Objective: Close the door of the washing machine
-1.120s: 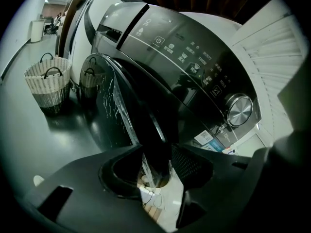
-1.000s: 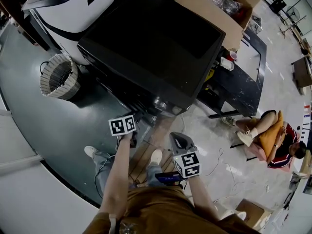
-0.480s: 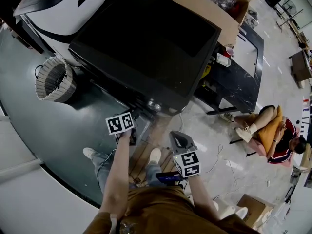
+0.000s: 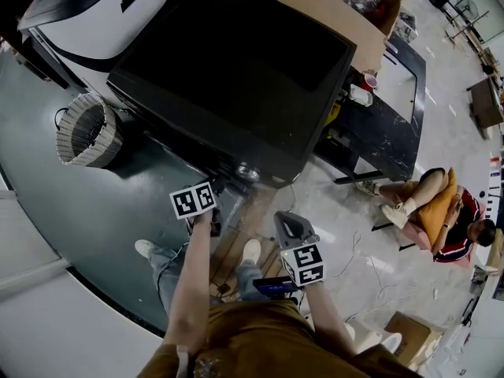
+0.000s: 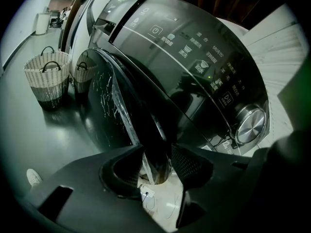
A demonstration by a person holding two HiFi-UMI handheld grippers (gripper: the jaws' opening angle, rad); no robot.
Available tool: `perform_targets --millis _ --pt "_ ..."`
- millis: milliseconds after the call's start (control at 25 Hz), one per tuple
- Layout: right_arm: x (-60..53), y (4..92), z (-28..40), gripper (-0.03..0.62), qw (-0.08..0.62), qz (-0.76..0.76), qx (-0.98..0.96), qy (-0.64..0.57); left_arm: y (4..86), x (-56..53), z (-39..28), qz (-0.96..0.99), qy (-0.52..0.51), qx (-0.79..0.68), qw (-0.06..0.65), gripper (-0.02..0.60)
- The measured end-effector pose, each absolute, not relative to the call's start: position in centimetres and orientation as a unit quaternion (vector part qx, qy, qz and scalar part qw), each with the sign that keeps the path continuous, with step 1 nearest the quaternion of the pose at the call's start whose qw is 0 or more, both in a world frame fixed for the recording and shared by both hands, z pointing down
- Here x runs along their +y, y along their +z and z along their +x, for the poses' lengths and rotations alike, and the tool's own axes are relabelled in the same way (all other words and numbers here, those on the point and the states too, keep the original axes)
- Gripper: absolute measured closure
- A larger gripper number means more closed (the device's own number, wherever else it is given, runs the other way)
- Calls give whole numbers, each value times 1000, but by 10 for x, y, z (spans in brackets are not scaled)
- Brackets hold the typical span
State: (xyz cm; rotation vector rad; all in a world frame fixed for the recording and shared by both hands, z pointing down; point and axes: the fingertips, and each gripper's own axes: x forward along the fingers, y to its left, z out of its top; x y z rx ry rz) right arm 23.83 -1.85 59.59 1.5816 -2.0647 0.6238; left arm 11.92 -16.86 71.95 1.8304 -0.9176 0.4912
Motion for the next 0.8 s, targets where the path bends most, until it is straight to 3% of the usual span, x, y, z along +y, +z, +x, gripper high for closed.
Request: perform_targets --millis 800 --pt "-1 583 230 582 228 572 -758 217 718 -166 117 757 210 -396 475 370"
